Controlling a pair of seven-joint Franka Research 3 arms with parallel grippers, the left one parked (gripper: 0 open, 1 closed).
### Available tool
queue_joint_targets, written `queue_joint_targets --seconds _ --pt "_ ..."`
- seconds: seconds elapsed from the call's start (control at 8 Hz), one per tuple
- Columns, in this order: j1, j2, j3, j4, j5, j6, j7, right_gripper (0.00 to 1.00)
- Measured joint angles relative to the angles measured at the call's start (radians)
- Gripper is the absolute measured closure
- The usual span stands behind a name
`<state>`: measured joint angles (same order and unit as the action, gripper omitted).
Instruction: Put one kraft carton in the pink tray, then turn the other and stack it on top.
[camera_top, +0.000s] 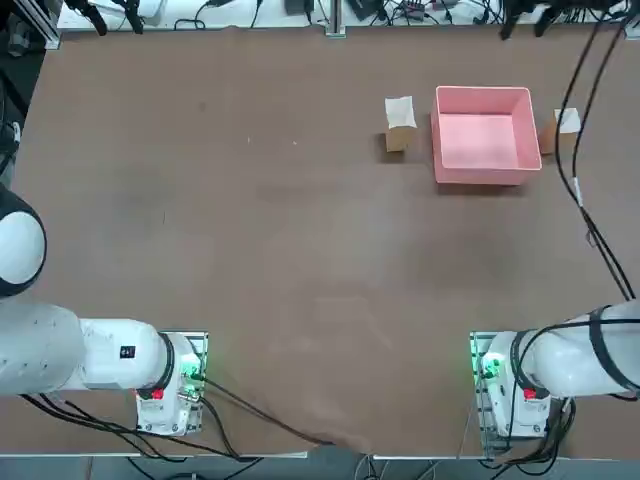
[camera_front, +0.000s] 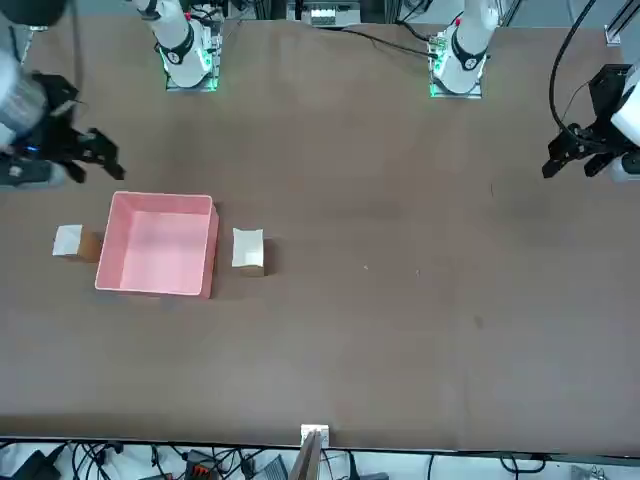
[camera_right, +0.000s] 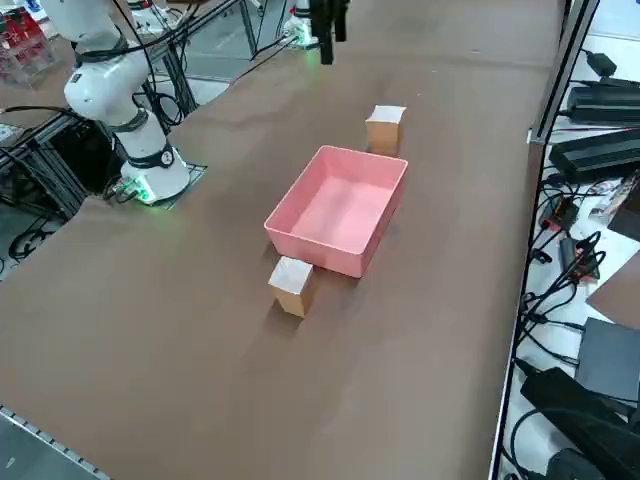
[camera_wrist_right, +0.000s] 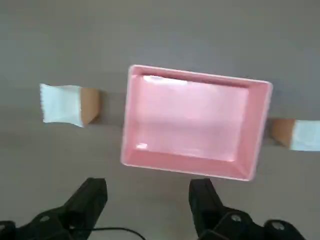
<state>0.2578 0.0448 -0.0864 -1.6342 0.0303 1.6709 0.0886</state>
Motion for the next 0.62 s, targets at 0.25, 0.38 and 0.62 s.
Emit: queue_joint_targets --seconds 0.25,0.38,0.62 --pt "0.114 0.060 0.008 0.025 0.001 0.049 0.148 0.00" --pt "0.178 0.103 0.009 0.052 0.001 0.083 0.231 0.00" --pt "0.290 0.200 0.011 0.095 0.001 0.185 0.374 0.00"
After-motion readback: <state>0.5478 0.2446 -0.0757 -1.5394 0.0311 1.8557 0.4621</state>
